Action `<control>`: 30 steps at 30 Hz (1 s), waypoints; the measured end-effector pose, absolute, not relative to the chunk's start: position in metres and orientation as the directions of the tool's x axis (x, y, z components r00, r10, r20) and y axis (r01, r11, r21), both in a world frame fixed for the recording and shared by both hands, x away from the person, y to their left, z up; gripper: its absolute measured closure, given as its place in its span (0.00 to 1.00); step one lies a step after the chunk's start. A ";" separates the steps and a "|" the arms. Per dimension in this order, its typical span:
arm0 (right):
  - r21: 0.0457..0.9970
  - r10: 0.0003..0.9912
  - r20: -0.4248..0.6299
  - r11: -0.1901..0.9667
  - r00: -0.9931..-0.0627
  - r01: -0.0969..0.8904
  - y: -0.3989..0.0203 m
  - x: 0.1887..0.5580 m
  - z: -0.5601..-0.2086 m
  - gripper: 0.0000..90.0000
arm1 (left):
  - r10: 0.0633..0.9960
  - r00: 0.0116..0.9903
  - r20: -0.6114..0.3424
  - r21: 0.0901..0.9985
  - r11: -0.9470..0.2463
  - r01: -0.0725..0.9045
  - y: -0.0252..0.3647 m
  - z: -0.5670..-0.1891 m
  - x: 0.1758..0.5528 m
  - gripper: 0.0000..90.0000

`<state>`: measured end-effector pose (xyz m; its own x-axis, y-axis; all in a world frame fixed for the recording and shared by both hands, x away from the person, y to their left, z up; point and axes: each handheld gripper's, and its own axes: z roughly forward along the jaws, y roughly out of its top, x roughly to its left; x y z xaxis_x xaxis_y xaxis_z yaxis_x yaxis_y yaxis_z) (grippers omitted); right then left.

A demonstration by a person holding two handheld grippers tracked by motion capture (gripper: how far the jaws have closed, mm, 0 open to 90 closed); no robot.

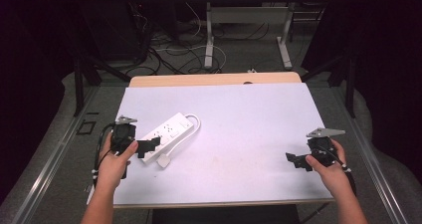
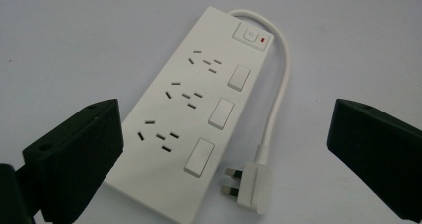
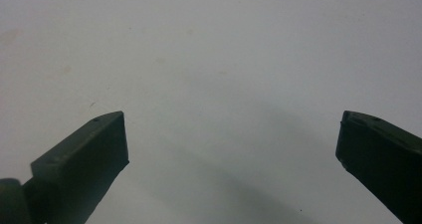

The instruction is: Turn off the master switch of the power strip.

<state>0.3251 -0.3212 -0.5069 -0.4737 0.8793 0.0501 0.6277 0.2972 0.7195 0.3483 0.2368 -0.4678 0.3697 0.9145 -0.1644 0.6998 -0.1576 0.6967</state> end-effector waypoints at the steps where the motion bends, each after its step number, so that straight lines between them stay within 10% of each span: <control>1: 0.719 0.879 0.049 0.299 -0.475 0.627 -0.321 0.325 -0.507 0.00 | 0.917 0.364 -0.165 0.698 -0.152 0.700 0.239 -0.469 0.348 0.01; 30: 0.715 0.878 0.048 0.303 -0.477 0.630 -0.320 0.326 -0.510 0.00 | 0.940 0.274 -0.206 0.702 -0.054 0.710 0.281 -0.501 0.340 0.03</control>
